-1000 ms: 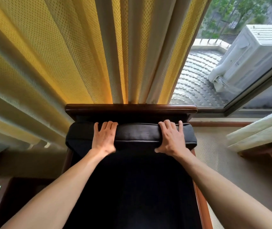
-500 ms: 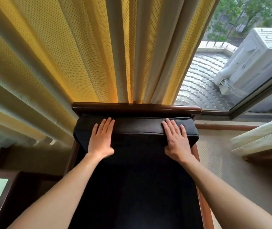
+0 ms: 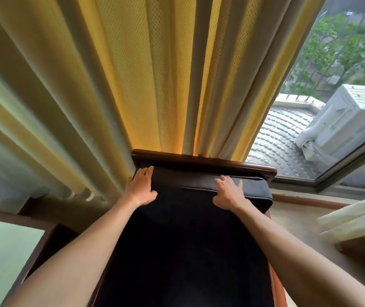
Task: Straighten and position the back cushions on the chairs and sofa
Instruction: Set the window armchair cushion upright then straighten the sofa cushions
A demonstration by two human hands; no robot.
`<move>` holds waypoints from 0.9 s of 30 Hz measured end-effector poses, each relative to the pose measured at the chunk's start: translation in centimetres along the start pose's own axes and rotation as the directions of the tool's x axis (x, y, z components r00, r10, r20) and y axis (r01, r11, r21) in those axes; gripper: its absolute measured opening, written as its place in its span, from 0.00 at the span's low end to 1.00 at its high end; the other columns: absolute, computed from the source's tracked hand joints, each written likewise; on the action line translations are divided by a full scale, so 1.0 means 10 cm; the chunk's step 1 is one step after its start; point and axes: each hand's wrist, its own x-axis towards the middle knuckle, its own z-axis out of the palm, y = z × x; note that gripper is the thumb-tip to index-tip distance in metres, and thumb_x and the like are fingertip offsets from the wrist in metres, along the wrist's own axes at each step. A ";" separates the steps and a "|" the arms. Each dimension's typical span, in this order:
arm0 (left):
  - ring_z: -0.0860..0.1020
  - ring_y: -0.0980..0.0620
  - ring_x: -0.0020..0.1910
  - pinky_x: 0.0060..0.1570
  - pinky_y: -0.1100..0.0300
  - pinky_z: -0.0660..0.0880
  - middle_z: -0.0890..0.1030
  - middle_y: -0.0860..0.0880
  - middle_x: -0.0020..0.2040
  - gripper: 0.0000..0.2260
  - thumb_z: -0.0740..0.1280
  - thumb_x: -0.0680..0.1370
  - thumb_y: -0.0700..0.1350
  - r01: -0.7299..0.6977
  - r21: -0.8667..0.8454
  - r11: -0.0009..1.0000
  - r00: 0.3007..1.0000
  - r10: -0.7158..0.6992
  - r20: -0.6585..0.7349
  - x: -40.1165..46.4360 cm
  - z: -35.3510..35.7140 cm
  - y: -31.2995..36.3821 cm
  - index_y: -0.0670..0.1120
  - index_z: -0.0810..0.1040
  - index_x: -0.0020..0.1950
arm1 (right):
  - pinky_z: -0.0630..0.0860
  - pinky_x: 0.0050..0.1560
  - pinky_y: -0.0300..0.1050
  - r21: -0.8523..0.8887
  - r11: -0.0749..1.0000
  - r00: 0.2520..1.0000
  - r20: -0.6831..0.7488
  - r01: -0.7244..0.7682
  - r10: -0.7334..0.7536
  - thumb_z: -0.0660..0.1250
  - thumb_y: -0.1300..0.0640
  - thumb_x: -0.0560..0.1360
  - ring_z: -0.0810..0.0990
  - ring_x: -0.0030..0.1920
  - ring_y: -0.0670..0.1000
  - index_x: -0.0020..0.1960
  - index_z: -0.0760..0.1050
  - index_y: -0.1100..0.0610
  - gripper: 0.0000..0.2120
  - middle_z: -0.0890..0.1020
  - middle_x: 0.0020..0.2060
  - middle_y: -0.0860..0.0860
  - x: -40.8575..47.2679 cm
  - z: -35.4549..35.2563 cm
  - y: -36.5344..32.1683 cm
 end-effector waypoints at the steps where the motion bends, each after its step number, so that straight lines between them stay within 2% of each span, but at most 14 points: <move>1: 0.65 0.43 0.73 0.70 0.46 0.66 0.64 0.42 0.75 0.33 0.65 0.78 0.50 0.008 -0.069 0.998 1.000 -0.010 -0.024 -0.10 -0.16 -0.02 0.45 0.54 0.79 | 0.64 0.70 0.64 0.024 0.999 0.999 -0.025 0.023 -0.022 0.66 0.58 0.72 0.70 0.68 0.57 0.64 0.72 0.57 0.21 0.74 0.65 0.55 -0.06 -0.13 -0.20; 3: 0.73 0.41 0.66 0.64 0.49 0.71 0.73 0.41 0.70 0.24 0.60 0.81 0.52 0.023 -0.184 0.983 0.998 -0.035 -0.060 -0.32 -0.52 -0.10 0.44 0.64 0.75 | 0.75 0.60 0.56 0.088 0.993 0.995 -0.078 0.074 -0.067 0.65 0.57 0.74 0.77 0.60 0.57 0.63 0.75 0.55 0.18 0.78 0.60 0.54 -0.18 -0.41 -0.64; 5: 0.77 0.41 0.58 0.54 0.53 0.73 0.79 0.40 0.62 0.15 0.56 0.83 0.50 0.010 -0.222 0.975 0.991 -0.040 -0.131 -0.65 -0.93 -0.26 0.43 0.75 0.61 | 0.78 0.55 0.54 0.131 0.981 0.983 -0.128 0.146 -0.130 0.64 0.58 0.75 0.79 0.55 0.58 0.62 0.77 0.55 0.16 0.80 0.57 0.54 -0.36 -0.71 -1.15; 6: 0.77 0.42 0.54 0.50 0.55 0.71 0.80 0.41 0.58 0.14 0.55 0.83 0.49 0.009 -0.211 0.977 0.985 -0.044 -0.164 -0.86 -1.15 -0.36 0.43 0.77 0.55 | 0.79 0.53 0.53 0.123 0.974 0.973 -0.155 0.188 -0.169 0.63 0.58 0.76 0.80 0.54 0.58 0.61 0.77 0.55 0.15 0.81 0.56 0.55 -0.47 -0.84 -1.41; 7: 0.77 0.43 0.51 0.47 0.56 0.69 0.81 0.42 0.55 0.14 0.55 0.83 0.48 0.019 -0.199 0.980 0.978 -0.059 -0.201 -1.10 -1.36 -0.49 0.42 0.77 0.53 | 0.78 0.51 0.50 0.104 0.968 0.960 -0.185 0.230 -0.208 0.62 0.57 0.76 0.80 0.54 0.58 0.60 0.78 0.54 0.14 0.81 0.56 0.54 -0.59 -0.96 -1.68; 9: 0.78 0.44 0.51 0.45 0.57 0.71 0.82 0.43 0.55 0.15 0.58 0.82 0.51 0.053 -0.182 0.982 0.949 -0.106 -0.296 -1.60 -1.73 -0.85 0.43 0.79 0.54 | 0.76 0.48 0.47 0.100 0.945 0.927 -0.249 0.312 -0.280 0.63 0.56 0.77 0.80 0.55 0.58 0.61 0.78 0.52 0.14 0.80 0.58 0.53 -0.91 -1.17 -2.25; 11: 0.79 0.43 0.54 0.49 0.55 0.74 0.82 0.44 0.56 0.15 0.58 0.82 0.53 0.085 -0.173 0.981 0.916 -0.145 -0.375 -2.20 -2.05 -1.27 0.45 0.79 0.56 | 0.77 0.51 0.48 0.095 0.906 0.881 -0.295 0.412 -0.369 0.64 0.55 0.76 0.80 0.56 0.57 0.61 0.78 0.51 0.15 0.80 0.59 0.52 -1.30 -1.30 -2.84; 15: 0.78 0.43 0.55 0.50 0.54 0.73 0.81 0.44 0.57 0.15 0.57 0.82 0.53 0.164 -0.179 0.970 0.848 -0.232 -0.477 -3.55 -2.53 -2.07 0.45 0.78 0.56 | 0.77 0.47 0.46 0.084 0.808 0.777 -0.348 0.582 -0.524 0.66 0.55 0.74 0.81 0.54 0.56 0.53 0.80 0.53 0.09 0.82 0.52 0.50 -2.17 -1.40 -3.98; 18: 0.79 0.42 0.55 0.52 0.52 0.75 0.82 0.45 0.55 0.14 0.59 0.81 0.53 0.258 -0.195 0.946 0.768 -0.324 -0.553 -4.71 -2.73 -2.71 0.46 0.79 0.53 | 0.75 0.50 0.46 0.017 0.716 0.669 -0.369 0.698 -0.644 0.67 0.53 0.74 0.80 0.57 0.56 0.58 0.79 0.50 0.13 0.80 0.58 0.49 -2.98 -1.29 -4.93; 22: 0.79 0.41 0.53 0.49 0.52 0.75 0.82 0.45 0.52 0.13 0.61 0.80 0.52 0.409 -0.253 0.877 0.643 -0.473 -0.602 -6.18 -2.73 -3.46 0.45 0.78 0.48 | 0.71 0.48 0.45 -0.006 0.563 0.529 -0.334 0.826 -0.780 0.67 0.51 0.73 0.80 0.57 0.56 0.56 0.80 0.47 0.12 0.80 0.57 0.49 -4.06 -0.93 -6.13; 27: 0.76 0.48 0.59 0.50 0.57 0.68 0.80 0.51 0.60 0.15 0.64 0.79 0.54 0.591 -0.314 0.743 0.476 -0.635 -0.608 -7.91 -2.37 -4.28 0.47 0.78 0.61 | 0.73 0.49 0.45 -0.051 0.323 0.305 -0.219 0.945 -0.927 0.68 0.53 0.72 0.80 0.55 0.56 0.56 0.81 0.49 0.13 0.82 0.54 0.48 -5.35 -0.26 -7.44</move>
